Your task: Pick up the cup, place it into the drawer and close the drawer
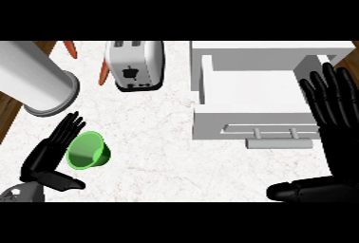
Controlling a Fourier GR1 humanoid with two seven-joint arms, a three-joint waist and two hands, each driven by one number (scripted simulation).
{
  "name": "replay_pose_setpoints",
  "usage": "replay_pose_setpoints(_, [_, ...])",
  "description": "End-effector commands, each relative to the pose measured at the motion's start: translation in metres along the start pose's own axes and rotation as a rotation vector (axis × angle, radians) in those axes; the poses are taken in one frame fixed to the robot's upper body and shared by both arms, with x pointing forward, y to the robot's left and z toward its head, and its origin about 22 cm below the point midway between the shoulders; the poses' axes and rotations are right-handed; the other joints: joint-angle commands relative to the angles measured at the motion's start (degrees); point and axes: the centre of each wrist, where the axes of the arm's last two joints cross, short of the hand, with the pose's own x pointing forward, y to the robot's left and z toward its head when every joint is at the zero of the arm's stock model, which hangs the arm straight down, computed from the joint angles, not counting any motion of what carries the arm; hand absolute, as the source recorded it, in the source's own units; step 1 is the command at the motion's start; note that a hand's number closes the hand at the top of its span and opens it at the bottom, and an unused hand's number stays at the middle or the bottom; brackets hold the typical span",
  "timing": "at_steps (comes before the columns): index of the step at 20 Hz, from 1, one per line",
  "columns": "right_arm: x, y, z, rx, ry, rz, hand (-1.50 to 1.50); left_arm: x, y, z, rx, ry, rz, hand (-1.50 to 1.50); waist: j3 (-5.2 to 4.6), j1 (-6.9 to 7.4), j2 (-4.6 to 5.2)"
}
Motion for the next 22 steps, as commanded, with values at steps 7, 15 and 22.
replay_pose_setpoints(7, [0.002, 0.01, 0.008, 0.007, -0.005, -0.011, -1.5, -0.033, 0.004, 0.009, -0.017, -0.056, 0.056, -1.5, -0.04, -0.32, 0.08])
replay_pose_setpoints(15, [0.002, -0.007, 0.012, 0.001, 0.006, -0.01, -1.5, -0.032, 0.012, 0.004, -0.028, -0.053, 0.04, -1.5, -0.01, -0.34, 0.0])
replay_pose_setpoints(22, [0.006, 0.0, 0.003, 0.01, 0.011, 0.007, -1.5, -0.046, -0.011, -0.013, -0.053, -0.055, 0.077, -1.5, -0.02, -0.23, -0.02])
